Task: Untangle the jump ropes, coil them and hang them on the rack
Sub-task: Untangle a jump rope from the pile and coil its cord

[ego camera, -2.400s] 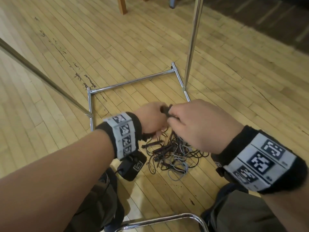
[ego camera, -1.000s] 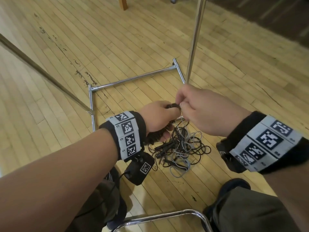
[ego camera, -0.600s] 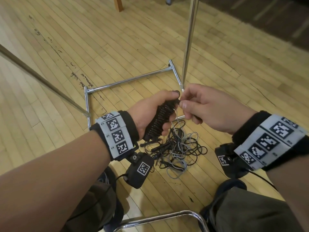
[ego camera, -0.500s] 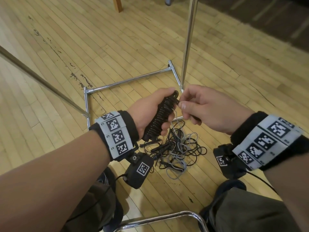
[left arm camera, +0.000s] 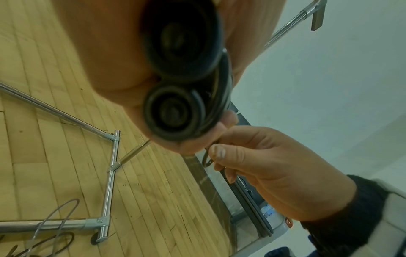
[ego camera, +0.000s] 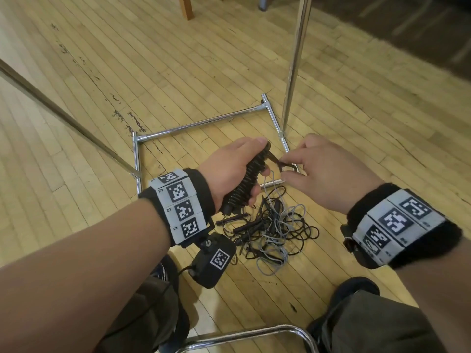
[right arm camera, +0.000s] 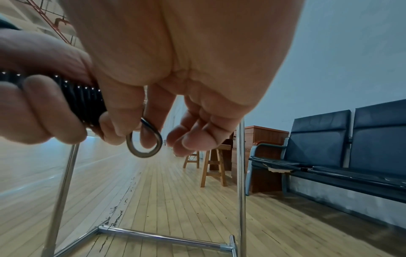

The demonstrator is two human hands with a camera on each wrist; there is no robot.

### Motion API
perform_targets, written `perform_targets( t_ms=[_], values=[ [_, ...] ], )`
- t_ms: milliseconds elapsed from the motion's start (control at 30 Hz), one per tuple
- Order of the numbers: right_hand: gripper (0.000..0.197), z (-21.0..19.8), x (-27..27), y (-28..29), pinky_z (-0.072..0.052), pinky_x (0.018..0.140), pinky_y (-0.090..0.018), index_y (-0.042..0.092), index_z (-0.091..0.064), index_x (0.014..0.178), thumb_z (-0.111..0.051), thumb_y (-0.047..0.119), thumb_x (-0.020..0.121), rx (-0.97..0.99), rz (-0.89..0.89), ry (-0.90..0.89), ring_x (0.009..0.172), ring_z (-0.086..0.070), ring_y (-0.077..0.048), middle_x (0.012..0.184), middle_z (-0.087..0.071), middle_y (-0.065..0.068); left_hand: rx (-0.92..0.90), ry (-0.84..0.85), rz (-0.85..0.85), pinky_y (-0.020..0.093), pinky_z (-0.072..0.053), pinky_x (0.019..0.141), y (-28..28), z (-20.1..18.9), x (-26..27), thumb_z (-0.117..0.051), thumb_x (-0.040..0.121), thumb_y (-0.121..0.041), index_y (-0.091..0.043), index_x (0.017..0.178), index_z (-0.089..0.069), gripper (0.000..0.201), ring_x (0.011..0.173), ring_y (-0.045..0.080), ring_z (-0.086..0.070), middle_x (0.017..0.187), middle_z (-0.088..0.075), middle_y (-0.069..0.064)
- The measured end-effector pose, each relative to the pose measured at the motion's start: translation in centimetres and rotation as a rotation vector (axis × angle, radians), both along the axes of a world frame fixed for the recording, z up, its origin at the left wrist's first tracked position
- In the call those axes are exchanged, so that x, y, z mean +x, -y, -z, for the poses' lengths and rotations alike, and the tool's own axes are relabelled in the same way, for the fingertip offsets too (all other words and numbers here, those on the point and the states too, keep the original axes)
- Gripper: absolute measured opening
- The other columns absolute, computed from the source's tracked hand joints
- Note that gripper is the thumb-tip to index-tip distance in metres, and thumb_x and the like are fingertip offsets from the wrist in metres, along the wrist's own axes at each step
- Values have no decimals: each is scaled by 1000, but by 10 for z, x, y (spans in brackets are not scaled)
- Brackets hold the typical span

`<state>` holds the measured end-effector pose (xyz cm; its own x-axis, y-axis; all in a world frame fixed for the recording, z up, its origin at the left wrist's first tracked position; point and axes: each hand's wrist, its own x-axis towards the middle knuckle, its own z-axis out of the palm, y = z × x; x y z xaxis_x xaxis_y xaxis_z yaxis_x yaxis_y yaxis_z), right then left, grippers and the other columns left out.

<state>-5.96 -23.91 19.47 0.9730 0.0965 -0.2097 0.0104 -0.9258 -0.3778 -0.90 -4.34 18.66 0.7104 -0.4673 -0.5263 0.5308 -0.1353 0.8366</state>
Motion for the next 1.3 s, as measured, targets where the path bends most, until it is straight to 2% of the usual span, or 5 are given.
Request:
perform_targets(
  t_ms=[200,400,900,1133,1300],
  values=[
    [37,0,0,-6,-39,71,-30,30,-70,125,-55,50,99,-41,6,4,90,-52,-15,101,-46,4,-3,3,-22,32,-49,48,0,0,1,-53,109,-41,-13,113,-56,28,51,26,-53,81,-65,8],
    [26,1,-1,-5,-34,59,-26,26,-64,82,-49,41,98,24,7,65,78,-53,-15,86,-48,4,-48,-16,34,33,-50,47,4,0,-3,-53,108,-42,-13,114,-56,30,51,25,-54,82,-65,8],
    [18,-7,1,-7,-60,62,-23,31,-73,93,-57,23,98,570,251,153,62,-73,-7,70,-75,10,77,-147,49,31,-51,46,3,-9,-2,-45,109,-54,-5,106,-58,51,49,23,-56,81,-65,9],
    [21,-5,1,-12,-64,73,-52,25,-75,94,-58,15,99,748,289,129,66,-76,-24,72,-76,-5,165,-137,118,31,-50,46,7,-12,-6,-38,111,-54,1,101,-58,59,47,23,-54,71,-61,15],
    [25,-4,1,-7,-62,64,-28,32,-73,95,-57,14,101,684,240,128,63,-74,-14,71,-76,3,169,-116,118,31,-51,47,10,-12,-11,-37,112,-52,-1,109,-56,54,50,23,-55,87,-60,17]
  ],
)
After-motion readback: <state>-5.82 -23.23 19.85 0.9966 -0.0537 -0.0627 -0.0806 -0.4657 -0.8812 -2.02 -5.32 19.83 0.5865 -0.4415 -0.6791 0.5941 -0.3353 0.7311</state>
